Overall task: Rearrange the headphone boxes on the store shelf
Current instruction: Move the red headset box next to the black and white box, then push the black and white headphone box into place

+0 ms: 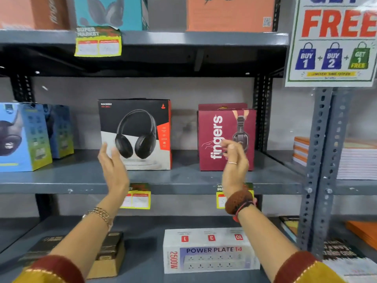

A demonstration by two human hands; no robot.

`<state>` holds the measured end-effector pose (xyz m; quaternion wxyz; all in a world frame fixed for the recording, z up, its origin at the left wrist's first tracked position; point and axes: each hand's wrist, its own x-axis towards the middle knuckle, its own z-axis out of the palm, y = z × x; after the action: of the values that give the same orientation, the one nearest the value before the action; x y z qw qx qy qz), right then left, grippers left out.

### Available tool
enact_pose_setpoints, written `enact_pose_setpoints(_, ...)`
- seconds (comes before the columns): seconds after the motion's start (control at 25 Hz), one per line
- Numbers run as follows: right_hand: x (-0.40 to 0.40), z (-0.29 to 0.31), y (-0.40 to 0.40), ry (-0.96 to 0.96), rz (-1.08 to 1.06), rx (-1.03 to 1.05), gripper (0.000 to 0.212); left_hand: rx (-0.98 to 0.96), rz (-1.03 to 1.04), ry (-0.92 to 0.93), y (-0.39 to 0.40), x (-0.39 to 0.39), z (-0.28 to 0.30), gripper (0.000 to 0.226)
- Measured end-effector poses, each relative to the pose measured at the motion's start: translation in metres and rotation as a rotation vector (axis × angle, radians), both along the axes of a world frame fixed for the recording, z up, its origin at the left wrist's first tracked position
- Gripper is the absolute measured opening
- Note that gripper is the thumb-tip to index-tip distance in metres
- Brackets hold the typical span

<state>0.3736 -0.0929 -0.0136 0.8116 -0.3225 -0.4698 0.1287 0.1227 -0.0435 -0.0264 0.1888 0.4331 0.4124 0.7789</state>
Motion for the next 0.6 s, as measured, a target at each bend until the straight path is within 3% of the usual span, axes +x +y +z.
enact_pose_setpoints(0.12, -0.071, 0.008, 0.014, -0.045, 0.185, -0.216, 0.036, -0.174, -0.048, 0.069, 0.015, -0.063, -0.001, 0.064)
enact_pose_setpoints(0.28, -0.133, 0.006, 0.045, -0.174, 0.266, -0.637, 0.056, -0.371, -0.361, 0.193, 0.038, -0.117, 0.001, 0.078)
enact_pose_setpoints(0.4, -0.155, 0.002, 0.062, 0.047, 0.219, -0.551, 0.066, -0.436, -0.556, 0.335, 0.051, -0.135, 0.006, 0.089)
enact_pose_setpoints(0.52, -0.161, 0.002, 0.07, 0.045, 0.174, -0.585, 0.073, -0.465, -0.654, 0.456, 0.056, -0.144, 0.006, 0.115)
enact_pose_setpoints(0.6, -0.16, 0.001, 0.071, 0.027, 0.164, -0.628, 0.079, -0.459, -0.69, 0.485, 0.055, -0.147, 0.004, 0.114)
